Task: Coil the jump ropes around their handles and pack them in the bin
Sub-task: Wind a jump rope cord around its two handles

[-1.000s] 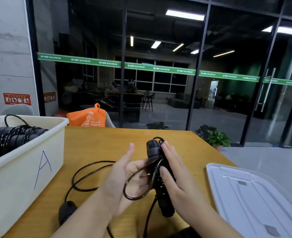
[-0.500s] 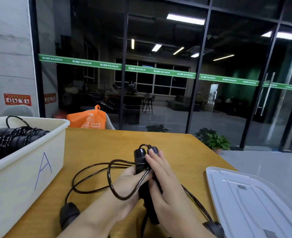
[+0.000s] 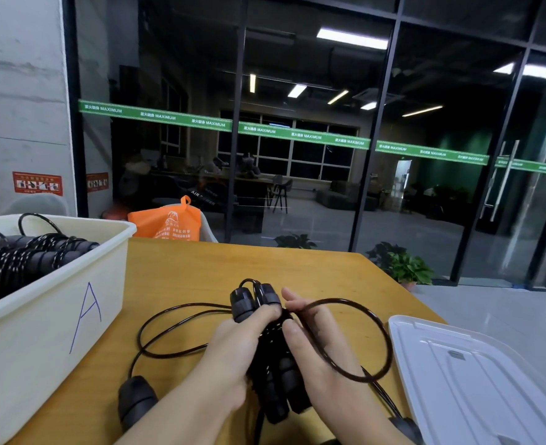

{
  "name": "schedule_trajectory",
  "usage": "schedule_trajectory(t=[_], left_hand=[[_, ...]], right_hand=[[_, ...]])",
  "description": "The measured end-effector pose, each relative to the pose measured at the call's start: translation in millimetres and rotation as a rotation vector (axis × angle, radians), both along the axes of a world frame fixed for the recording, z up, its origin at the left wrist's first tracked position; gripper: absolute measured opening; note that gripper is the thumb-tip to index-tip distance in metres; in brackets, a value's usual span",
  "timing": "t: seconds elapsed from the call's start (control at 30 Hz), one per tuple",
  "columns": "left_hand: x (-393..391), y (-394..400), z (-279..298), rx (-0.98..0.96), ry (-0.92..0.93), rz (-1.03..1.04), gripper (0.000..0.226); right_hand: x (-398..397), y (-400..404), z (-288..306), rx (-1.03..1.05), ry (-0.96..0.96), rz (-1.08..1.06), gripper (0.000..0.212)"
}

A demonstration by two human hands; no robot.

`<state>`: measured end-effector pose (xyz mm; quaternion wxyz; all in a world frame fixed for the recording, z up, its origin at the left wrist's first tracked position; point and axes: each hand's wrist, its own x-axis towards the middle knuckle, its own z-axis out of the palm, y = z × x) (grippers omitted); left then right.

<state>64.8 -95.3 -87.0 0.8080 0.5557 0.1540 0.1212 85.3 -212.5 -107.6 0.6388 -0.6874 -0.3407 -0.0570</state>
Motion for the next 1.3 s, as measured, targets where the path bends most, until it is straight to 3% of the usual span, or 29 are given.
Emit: schedule_trajectory(t=[0.1, 0.3, 0.47, 0.73, 0.8, 0.87, 1.0, 1.17, 1.3], left_hand=[[3.9, 6.8, -5.7, 0.039, 0.053, 0.031, 0.023], [2.3, 5.2, -2.4, 0.087, 0.131, 0.037, 0.063], [4.2, 8.9, -5.8, 0.158, 0.113, 0.013, 0.045], [-0.4, 3.5, -7.0, 0.215, 0.022, -0.036, 0.026], [-1.3, 2.5, -5.6, 0.205, 0.024, -0.004, 0.027], [-2.1, 1.5, -3.8, 0.235, 0.030, 0.036, 0.033], [0.4, 3.2, -3.2, 0.481, 0.068, 0.113, 0.056], [4.9, 5.1, -9.9, 0.642, 0.068, 0.140, 0.051], [6.2, 5.7, -12.9, 0.629, 0.052, 0.097, 0.047]], right_hand=[[-2.2, -0.5, 4.7, 0.064, 0.057, -0.011, 0.029], [4.8, -1.0, 8.2, 0.324, 0.287, -0.144, 0.019], [19.4, -8.4, 8.1, 0.426, 0.424, -0.298, 0.032], [38.7, -35.5, 17.9, 1.086, 0.934, -0.126, 0.024], [38.0, -35.4, 17.7, 1.037, 0.938, -0.170, 0.027], [35.5, -31.9, 17.9, 0.846, 0.864, -0.261, 0.030], [28.9, -29.4, 21.4, 0.668, 0.820, -0.331, 0.028], [25.5, -29.8, 25.4, 0.588, 0.860, -0.323, 0.047], [25.3, -26.6, 22.2, 0.473, 0.749, -0.300, 0.043]])
